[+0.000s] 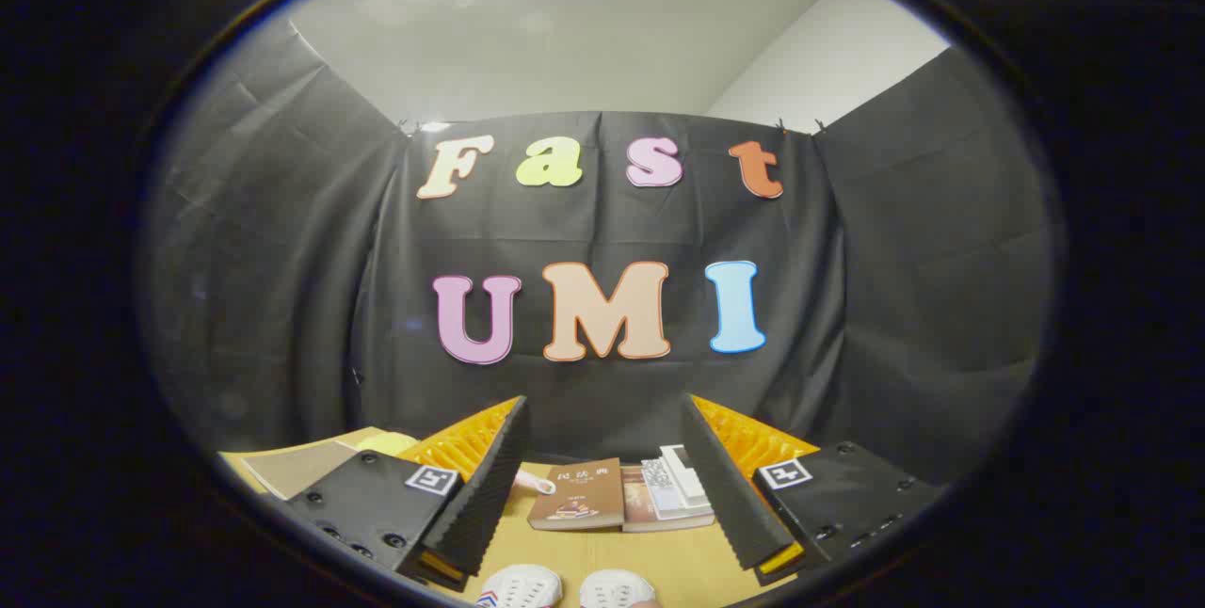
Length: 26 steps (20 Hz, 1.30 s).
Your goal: Open the storage box then place both shoes into the box .Put the left shoe in first, then the right shoe, with the right side of both shoes facing outward in a uniform manner.
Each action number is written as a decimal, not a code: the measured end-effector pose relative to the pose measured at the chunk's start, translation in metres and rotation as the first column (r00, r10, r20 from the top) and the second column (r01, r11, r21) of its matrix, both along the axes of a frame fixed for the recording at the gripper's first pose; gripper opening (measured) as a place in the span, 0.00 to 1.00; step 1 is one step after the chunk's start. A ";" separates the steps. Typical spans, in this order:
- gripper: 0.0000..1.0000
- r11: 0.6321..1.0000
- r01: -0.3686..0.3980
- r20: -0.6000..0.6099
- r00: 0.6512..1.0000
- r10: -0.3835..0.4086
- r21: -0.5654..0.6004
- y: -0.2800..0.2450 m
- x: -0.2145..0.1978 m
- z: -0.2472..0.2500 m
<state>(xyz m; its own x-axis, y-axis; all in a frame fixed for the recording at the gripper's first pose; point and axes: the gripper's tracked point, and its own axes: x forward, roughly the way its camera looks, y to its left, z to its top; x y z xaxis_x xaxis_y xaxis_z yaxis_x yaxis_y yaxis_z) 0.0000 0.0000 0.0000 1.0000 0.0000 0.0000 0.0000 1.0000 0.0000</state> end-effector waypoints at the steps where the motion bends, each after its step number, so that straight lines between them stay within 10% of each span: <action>1: 0.99 1.000 -0.002 -0.001 1.000 0.002 0.000 0.000 -0.001 0.000; 26: 0.99 1.000 -0.023 0.008 1.000 0.023 0.016 0.005 -0.010 0.006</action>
<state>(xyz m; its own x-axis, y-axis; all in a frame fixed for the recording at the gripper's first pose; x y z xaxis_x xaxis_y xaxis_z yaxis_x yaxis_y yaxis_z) -0.0097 0.0046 0.0057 0.9997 0.0226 0.0082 -0.0227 0.9996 0.0159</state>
